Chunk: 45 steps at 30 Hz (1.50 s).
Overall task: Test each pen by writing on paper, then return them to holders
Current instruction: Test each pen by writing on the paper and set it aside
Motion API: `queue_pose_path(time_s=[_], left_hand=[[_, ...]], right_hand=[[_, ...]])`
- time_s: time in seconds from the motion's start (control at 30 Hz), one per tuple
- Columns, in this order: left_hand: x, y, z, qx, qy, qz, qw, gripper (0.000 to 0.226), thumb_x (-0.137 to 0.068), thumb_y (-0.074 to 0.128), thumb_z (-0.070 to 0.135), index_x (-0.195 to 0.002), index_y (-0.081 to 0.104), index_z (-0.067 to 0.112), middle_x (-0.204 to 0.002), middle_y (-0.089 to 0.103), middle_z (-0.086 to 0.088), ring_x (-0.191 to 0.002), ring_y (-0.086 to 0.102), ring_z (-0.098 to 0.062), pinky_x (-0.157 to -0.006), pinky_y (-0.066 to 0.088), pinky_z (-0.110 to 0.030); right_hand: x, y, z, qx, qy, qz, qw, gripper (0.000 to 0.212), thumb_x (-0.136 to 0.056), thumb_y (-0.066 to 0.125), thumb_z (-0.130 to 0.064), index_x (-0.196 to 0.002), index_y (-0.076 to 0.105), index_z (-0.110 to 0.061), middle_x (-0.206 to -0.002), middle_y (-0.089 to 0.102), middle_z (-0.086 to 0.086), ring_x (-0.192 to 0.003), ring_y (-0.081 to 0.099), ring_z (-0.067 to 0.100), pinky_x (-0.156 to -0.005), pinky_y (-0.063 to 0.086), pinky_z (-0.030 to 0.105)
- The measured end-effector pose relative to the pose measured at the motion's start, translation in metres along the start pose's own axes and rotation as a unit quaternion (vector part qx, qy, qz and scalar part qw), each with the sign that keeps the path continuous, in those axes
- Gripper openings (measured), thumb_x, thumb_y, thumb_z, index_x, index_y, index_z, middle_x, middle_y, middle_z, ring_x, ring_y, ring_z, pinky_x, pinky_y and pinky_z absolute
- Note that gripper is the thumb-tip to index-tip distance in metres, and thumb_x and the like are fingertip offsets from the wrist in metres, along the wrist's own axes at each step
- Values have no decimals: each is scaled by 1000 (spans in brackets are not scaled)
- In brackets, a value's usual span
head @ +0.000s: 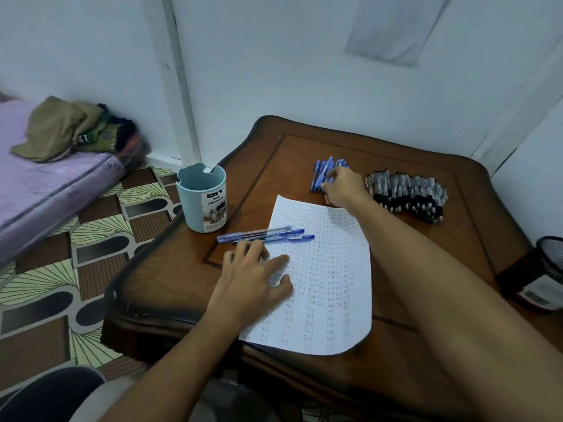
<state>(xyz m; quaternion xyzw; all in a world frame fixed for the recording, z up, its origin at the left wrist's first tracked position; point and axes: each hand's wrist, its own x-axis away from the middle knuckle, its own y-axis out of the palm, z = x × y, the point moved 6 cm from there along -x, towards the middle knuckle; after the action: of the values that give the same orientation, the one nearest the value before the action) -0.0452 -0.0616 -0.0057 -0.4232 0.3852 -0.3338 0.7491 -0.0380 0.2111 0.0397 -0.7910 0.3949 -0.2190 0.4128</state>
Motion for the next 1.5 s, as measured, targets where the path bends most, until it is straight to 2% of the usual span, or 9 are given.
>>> queue_pose_path(time_s=[0.23,0.47,0.6,0.83,0.93,1.07,1.2,1.33,1.5], left_hand=[[-1,-3,2,5,-1,11,1000,41,-87,42,55,-114,66,36,-94,39,9,-96,37,-13,-86,34,-38],[-1,-2,2,-8,0,21,1000,39,-86,44,55,-112,67,36,-93,39,8,-96,39,-15,-84,35,-38],[-2,-1,2,-12,1,11,1000,41,-87,42,56,-114,66,37,-95,40,8,-97,36,-13,-85,35,-37],[-2,0,1,-5,3,4,1000,43,-87,41,57,-117,65,37,-98,42,8,-102,37,-13,-87,33,-36],[-1,-1,0,-2,2,20,1000,42,-86,43,55,-113,67,36,-94,41,9,-102,39,-14,-85,34,-37],[-1,-1,-1,0,1,25,1000,42,-85,43,56,-112,69,36,-93,40,9,-101,40,-13,-85,32,-35],[0,0,-2,-4,-1,19,1000,45,-85,42,57,-115,68,36,-95,42,9,-102,39,-13,-86,31,-35],[-1,0,-1,-1,0,11,1000,52,-84,38,60,-119,67,36,-97,42,9,-103,38,-13,-89,30,-35],[-2,-1,0,-9,1,7,1000,53,-83,37,60,-120,67,36,-98,44,9,-102,38,-13,-88,34,-39]], right_hand=[[43,2,-27,37,-108,-63,991,24,-101,54,-11,-124,62,-7,-120,63,10,-109,60,24,-96,48,32],[80,52,-59,121,-235,-211,941,24,-100,60,-24,-122,70,-18,-113,71,4,-93,61,15,-81,42,25],[81,59,-63,156,-276,-196,928,19,-99,61,-18,-114,72,-17,-105,71,7,-95,64,21,-81,51,34],[81,48,-49,200,-311,-109,923,16,-100,48,-15,-102,64,-13,-105,65,7,-100,50,22,-87,45,44],[83,27,-23,107,-248,-75,960,17,-102,43,-16,-105,60,-15,-100,62,9,-87,53,21,-77,47,44],[104,2,17,-161,-103,-73,979,42,-103,50,-10,-143,46,-23,-98,61,5,-75,57,23,-60,44,36],[129,2,45,-441,58,-105,890,38,-94,54,9,-127,50,-10,-87,61,17,-69,60,25,-66,51,38],[150,6,61,-554,137,-98,815,12,-98,46,7,-99,50,-4,-78,59,16,-70,63,30,-68,56,43],[160,2,76,-612,171,-92,767,30,-92,38,16,-106,55,-4,-81,52,14,-65,48,21,-57,44,32]])
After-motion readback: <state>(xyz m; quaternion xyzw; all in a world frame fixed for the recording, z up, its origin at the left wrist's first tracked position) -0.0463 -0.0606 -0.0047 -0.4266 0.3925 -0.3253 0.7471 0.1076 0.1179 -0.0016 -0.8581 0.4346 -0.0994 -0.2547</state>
